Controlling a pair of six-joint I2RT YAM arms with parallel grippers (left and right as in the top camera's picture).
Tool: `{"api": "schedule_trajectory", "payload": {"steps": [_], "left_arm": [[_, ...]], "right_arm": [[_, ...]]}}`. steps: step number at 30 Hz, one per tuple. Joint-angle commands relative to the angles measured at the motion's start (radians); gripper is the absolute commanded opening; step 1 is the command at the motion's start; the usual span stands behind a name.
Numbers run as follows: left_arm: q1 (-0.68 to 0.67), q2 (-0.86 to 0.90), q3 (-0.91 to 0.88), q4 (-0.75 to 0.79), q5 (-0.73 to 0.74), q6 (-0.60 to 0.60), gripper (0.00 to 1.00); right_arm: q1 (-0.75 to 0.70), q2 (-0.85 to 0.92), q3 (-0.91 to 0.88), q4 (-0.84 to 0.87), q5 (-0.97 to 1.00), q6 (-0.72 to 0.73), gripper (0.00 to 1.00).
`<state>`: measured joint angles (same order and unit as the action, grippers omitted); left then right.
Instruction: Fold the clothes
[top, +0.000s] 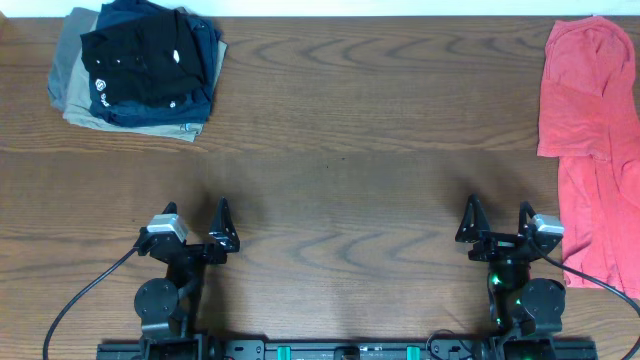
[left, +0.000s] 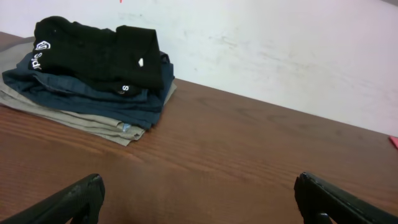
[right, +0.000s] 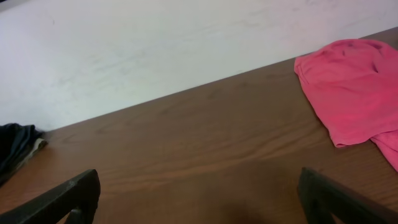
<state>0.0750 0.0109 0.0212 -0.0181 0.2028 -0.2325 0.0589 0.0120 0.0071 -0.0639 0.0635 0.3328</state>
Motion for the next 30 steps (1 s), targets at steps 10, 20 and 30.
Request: {"api": "schedule_trajectory", "payload": {"steps": [10, 20, 30], "left_arm": [[0.003, -0.007, -0.017, -0.033, 0.013, 0.002, 0.98], [0.003, -0.007, -0.017, -0.033, 0.013, 0.002, 0.98], [0.003, -0.007, -0.017, -0.033, 0.013, 0.002, 0.98]], "right_arm": [[0.006, 0.001, -0.002, -0.005, 0.0, 0.01, 0.99], [0.006, 0.001, -0.002, -0.004, 0.0, 0.011, 0.99], [0.006, 0.002, -0.002, 0.038, -0.404, 0.535, 0.99]]}}
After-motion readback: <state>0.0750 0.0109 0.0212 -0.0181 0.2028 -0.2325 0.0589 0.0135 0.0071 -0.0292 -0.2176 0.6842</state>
